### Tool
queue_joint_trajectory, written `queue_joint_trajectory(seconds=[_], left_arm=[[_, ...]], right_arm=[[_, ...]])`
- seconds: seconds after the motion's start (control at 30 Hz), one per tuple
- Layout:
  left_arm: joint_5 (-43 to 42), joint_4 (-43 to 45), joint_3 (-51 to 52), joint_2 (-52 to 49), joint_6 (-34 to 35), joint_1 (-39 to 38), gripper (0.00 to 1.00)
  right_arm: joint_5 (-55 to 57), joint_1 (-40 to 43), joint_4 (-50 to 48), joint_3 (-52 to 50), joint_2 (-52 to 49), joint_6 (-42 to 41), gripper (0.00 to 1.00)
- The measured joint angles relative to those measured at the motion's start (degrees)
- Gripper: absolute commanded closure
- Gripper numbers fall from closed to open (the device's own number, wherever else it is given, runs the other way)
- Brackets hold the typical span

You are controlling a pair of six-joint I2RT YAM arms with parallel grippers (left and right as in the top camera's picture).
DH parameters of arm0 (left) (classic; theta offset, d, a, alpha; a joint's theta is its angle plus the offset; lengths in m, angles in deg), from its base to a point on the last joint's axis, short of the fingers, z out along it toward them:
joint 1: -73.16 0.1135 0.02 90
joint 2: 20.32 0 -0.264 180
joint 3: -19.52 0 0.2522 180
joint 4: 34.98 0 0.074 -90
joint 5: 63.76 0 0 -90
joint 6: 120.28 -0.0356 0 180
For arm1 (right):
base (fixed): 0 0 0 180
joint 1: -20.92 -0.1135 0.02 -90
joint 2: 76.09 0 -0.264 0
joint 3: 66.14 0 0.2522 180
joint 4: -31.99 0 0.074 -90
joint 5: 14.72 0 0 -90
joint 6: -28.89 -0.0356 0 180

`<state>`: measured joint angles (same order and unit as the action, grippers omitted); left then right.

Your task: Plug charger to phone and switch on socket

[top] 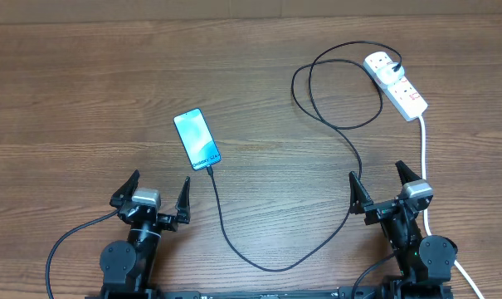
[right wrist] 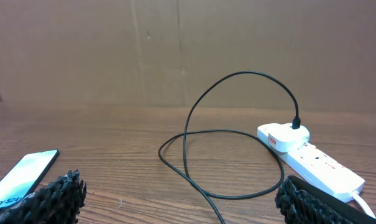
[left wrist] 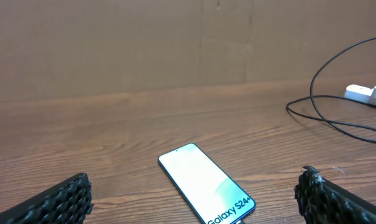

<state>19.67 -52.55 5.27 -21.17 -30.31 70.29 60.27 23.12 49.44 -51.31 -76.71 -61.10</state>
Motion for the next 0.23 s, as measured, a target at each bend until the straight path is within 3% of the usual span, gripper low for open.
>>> queue_joint_trajectory(seconds=[0.23], left_arm=[[0.17, -0.02, 0.00, 0.00, 0.00, 0.00, 0.01]], right_arm=[[0.00, 0.00, -0.04, 0.00, 0.00, 0.00, 0.00]])
